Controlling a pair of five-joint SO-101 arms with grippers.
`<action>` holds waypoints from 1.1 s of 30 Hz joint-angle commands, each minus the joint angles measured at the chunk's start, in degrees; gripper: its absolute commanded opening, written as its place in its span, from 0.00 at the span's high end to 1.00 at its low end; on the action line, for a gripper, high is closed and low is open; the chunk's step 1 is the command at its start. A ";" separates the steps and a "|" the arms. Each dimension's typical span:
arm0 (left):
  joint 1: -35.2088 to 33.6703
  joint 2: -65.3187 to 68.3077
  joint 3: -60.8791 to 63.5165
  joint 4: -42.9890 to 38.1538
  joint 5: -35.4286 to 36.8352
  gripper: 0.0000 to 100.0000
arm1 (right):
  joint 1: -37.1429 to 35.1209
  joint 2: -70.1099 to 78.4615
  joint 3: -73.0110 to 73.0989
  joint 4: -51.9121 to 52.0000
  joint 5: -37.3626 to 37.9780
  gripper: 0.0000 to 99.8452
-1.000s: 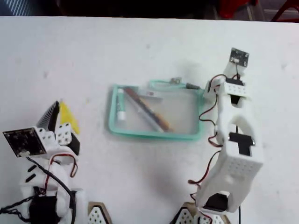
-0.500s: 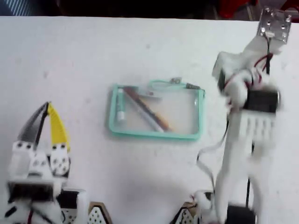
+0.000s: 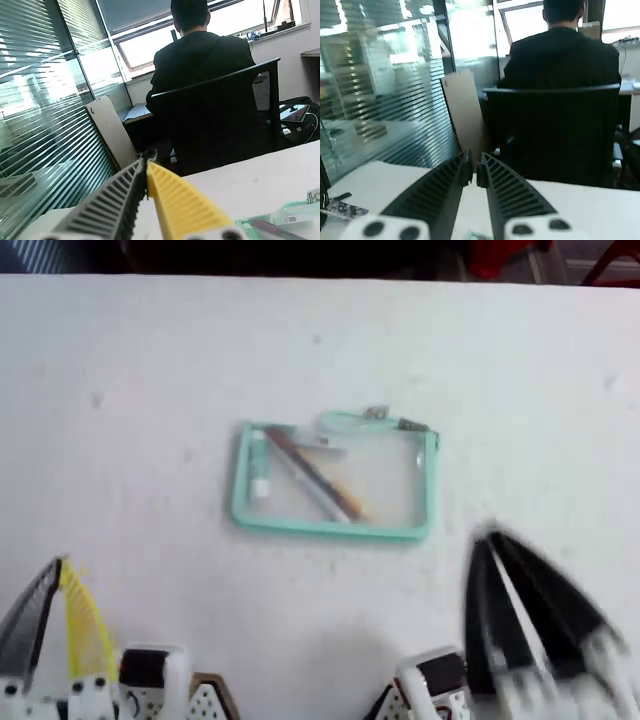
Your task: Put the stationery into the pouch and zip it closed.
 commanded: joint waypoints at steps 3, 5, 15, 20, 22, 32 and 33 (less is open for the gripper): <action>0.57 0.31 -14.77 5.54 -0.09 0.98 | -0.40 -12.09 -0.79 4.88 0.53 0.98; 0.57 0.31 -17.93 7.30 -0.09 0.98 | -0.31 -15.34 -0.79 6.11 0.53 0.98; 0.57 0.31 -18.55 11.34 -0.26 0.98 | 12.53 -19.74 6.07 9.63 0.62 0.98; 0.57 0.31 -6.07 3.69 -0.62 0.98 | 6.11 -19.65 20.84 -0.13 0.62 0.98; 0.57 0.31 0.79 0.44 -0.62 0.98 | 5.14 -19.65 28.22 -4.00 2.29 0.98; 0.57 0.31 38.59 -20.04 -0.26 0.98 | 5.14 -19.74 58.73 -25.89 21.98 0.98; 0.57 0.31 41.49 -21.71 -0.26 0.98 | 5.14 -19.74 61.71 -28.09 22.42 0.98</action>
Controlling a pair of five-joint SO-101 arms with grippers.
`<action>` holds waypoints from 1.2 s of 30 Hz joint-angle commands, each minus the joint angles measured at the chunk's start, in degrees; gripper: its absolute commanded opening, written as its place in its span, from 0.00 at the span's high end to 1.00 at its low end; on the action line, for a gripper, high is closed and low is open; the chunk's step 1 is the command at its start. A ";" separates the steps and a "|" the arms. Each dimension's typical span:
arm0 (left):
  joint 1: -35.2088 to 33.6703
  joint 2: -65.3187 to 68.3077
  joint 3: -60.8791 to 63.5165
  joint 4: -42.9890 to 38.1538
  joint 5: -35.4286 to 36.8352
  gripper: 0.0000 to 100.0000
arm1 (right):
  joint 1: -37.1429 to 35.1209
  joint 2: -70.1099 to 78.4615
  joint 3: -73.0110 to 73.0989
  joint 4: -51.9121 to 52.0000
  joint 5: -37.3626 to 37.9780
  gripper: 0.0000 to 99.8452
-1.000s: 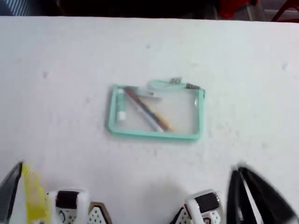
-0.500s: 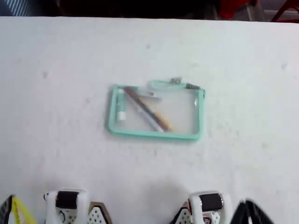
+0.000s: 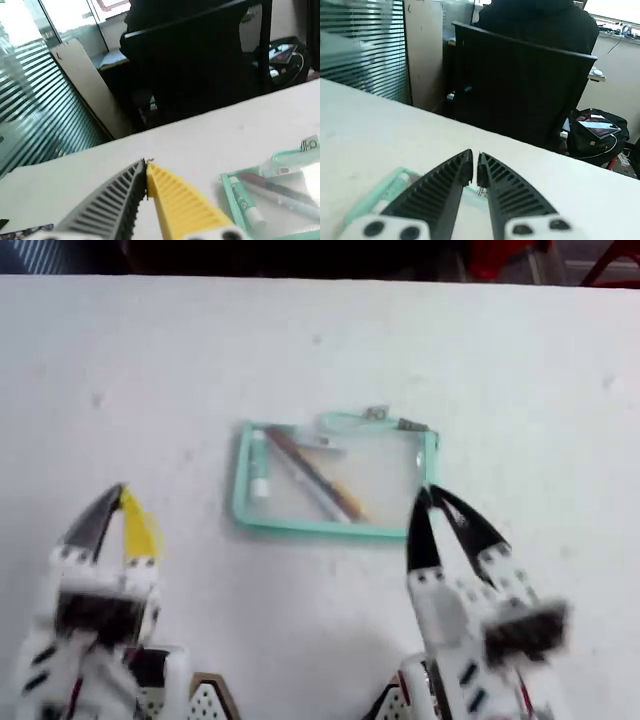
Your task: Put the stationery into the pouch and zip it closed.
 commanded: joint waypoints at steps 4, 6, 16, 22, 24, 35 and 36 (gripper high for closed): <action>0.57 0.40 21.10 -12.92 -0.26 0.98 | -0.40 -0.13 18.20 -15.08 2.81 0.98; 0.57 0.40 24.79 -14.33 -0.18 0.98 | -0.40 -0.13 23.03 -18.95 2.81 0.98; 0.57 0.40 40.53 -18.99 0.00 0.98 | 2.51 -0.13 41.93 -32.57 2.81 0.98; 0.75 0.48 43.78 -20.04 4.40 0.98 | 8.57 0.92 43.96 -34.24 2.73 0.98; 0.84 0.48 43.78 -19.78 4.57 0.98 | 8.92 0.92 43.96 -32.84 2.73 0.98; 0.57 0.48 43.78 -3.34 4.66 0.98 | 8.84 0.57 43.96 -11.38 -19.69 0.98; 0.57 0.48 43.78 -2.11 4.66 0.98 | 8.84 0.57 43.96 -9.71 -23.21 0.98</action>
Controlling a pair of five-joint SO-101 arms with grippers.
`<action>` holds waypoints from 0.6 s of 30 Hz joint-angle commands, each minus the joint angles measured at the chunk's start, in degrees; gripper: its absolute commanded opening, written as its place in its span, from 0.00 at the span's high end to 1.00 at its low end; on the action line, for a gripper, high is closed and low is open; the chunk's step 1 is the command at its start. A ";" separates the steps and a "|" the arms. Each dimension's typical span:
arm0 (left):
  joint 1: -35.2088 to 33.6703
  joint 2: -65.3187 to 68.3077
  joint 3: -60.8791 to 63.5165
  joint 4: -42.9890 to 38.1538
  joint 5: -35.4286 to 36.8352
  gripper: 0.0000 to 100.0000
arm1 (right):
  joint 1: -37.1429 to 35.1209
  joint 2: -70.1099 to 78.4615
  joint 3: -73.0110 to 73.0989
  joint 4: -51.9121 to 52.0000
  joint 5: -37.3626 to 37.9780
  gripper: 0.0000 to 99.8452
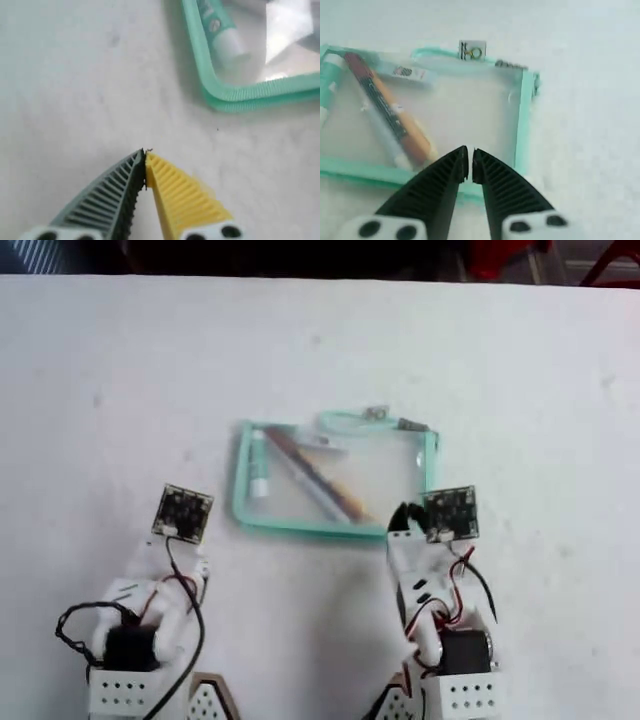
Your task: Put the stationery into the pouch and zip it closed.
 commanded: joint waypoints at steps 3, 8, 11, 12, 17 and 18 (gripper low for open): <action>0.57 -0.48 -0.09 7.03 0.70 0.98 | 0.31 -0.13 0.53 10.33 -16.70 0.98; 0.57 -0.48 -0.09 9.05 0.70 0.98 | 0.31 -0.13 0.53 16.57 -12.31 0.98; 0.57 -0.48 -0.09 9.05 0.70 0.98 | 0.66 -0.13 0.53 17.36 -9.05 0.98; 0.57 -0.48 -0.09 9.05 0.70 0.98 | 0.48 -0.13 0.53 17.45 -8.62 0.98; 0.57 -0.48 -0.09 9.05 0.70 0.98 | 0.22 -0.13 0.53 22.37 -8.09 0.98; 0.57 -0.48 -0.09 9.05 0.70 0.98 | 0.22 -0.13 0.53 23.25 -8.09 0.98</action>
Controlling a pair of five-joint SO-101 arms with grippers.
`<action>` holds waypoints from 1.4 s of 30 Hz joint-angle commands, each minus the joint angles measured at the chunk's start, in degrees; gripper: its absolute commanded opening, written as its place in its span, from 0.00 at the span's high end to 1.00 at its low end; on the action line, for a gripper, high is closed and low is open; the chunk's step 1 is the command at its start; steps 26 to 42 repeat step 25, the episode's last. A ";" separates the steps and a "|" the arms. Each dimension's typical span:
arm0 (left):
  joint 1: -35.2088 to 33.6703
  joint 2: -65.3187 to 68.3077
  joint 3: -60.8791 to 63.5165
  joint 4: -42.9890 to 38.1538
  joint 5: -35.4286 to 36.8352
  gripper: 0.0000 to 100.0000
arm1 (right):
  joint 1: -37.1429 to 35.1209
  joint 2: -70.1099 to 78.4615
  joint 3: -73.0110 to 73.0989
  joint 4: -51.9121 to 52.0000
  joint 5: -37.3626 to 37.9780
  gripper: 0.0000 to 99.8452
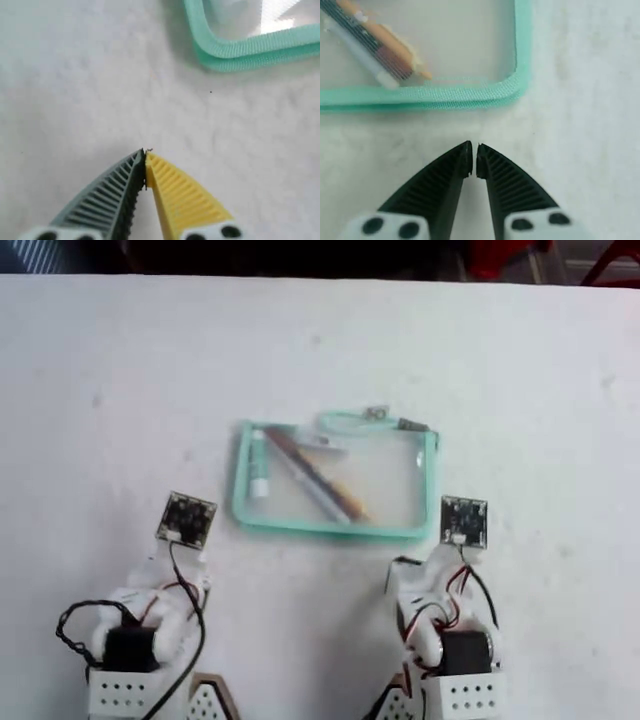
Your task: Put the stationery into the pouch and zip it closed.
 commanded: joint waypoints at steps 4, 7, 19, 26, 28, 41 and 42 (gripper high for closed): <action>0.57 -0.31 -0.09 0.35 0.70 0.98 | 0.31 -0.13 0.53 2.68 0.70 0.98; 0.57 -0.31 -0.09 0.35 0.70 0.98 | 0.31 -0.13 0.53 2.68 0.70 0.98; 0.57 -0.31 -0.09 0.35 0.70 0.98 | 0.84 -0.13 0.53 2.68 0.70 0.98; 0.57 -0.31 -0.09 0.35 0.70 0.98 | 0.66 -0.13 0.53 2.68 0.70 0.98; 0.57 -0.31 -0.09 0.35 0.70 0.98 | 0.66 -0.13 0.53 2.68 0.70 0.98; 0.57 -0.31 -0.09 0.35 0.70 0.98 | 0.66 -0.13 0.53 2.68 0.70 0.98; 0.57 -0.31 -0.09 0.35 0.70 0.98 | 0.66 -0.13 0.53 2.68 0.70 0.98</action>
